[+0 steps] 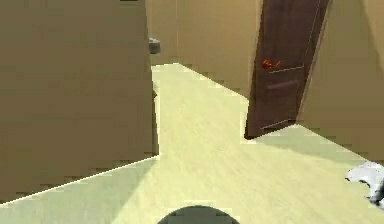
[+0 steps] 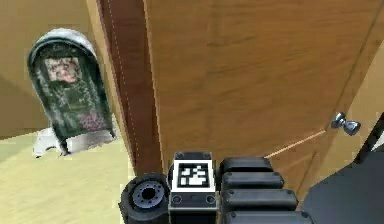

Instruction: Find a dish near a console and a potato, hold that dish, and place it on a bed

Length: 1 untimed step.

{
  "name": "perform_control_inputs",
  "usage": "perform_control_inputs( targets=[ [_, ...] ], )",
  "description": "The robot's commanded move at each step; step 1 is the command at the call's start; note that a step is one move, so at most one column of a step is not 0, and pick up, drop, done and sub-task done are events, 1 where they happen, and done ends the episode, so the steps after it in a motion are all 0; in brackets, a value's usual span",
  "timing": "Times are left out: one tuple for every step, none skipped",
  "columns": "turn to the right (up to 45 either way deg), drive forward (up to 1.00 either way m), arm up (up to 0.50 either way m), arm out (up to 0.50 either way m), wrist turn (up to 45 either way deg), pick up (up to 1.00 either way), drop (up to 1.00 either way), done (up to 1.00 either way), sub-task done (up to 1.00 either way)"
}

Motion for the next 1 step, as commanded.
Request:
perform_control_inputs(
  targets=[
    [0.0,1.00,0.00,0.00,0.0,0.00,0.00,0.00,0.00]
  ],
)
